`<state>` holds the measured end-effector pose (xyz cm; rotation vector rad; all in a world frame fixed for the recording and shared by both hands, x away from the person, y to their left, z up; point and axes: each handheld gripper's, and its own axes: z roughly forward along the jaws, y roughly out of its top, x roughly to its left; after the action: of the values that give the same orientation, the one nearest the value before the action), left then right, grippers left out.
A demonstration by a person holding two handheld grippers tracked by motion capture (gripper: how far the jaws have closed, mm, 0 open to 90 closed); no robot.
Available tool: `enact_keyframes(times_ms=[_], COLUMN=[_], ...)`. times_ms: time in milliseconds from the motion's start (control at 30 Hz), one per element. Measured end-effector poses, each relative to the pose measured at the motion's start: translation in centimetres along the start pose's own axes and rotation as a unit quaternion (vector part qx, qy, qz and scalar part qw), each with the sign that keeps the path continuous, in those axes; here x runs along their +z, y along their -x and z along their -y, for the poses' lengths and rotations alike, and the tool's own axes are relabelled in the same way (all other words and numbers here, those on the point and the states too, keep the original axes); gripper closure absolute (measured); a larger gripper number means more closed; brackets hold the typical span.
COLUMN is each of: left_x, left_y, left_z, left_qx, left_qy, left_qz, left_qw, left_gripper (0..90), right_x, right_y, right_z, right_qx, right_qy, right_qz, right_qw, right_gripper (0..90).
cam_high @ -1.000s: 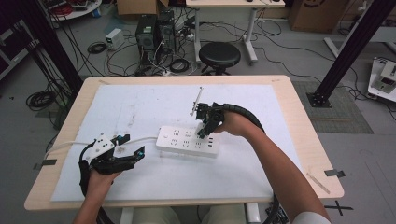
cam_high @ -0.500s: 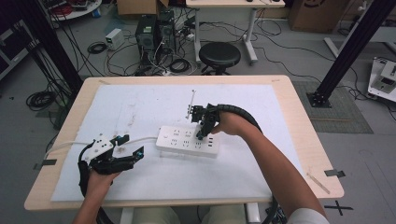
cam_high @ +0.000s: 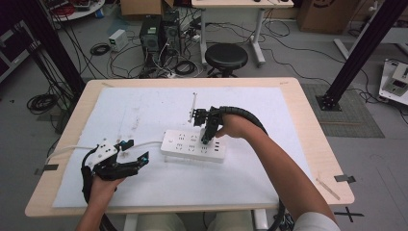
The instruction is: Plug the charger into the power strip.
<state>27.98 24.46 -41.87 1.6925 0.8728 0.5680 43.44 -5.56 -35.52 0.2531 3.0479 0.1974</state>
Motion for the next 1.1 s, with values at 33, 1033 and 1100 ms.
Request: enact_keyframes(times_ms=[33,1033,1100], left_x=[0.0,-0.2,-0.2], left_y=[0.0,-0.3,-0.3], left_z=[0.0,0.5,0.5], left_qx=[0.0,-0.007,-0.01], left_qy=[0.0,0.001,0.001], left_qz=[0.0,-0.003,-0.003], left_qw=[1.0,1.0,0.9999], left_gripper=[23.9,23.8,23.9], right_x=[0.0,1.0,1.0], right_y=[-0.1,-0.4,-0.4], right_z=[-0.1,-1.1,-1.1], right_qx=[0.0,-0.004,0.001], right_qy=[-0.001,-0.036,-0.04], right_qz=[0.002,0.009,0.008], right_qw=[1.0,0.9993,0.9992], right_gripper=[63.4,63.5,63.5])
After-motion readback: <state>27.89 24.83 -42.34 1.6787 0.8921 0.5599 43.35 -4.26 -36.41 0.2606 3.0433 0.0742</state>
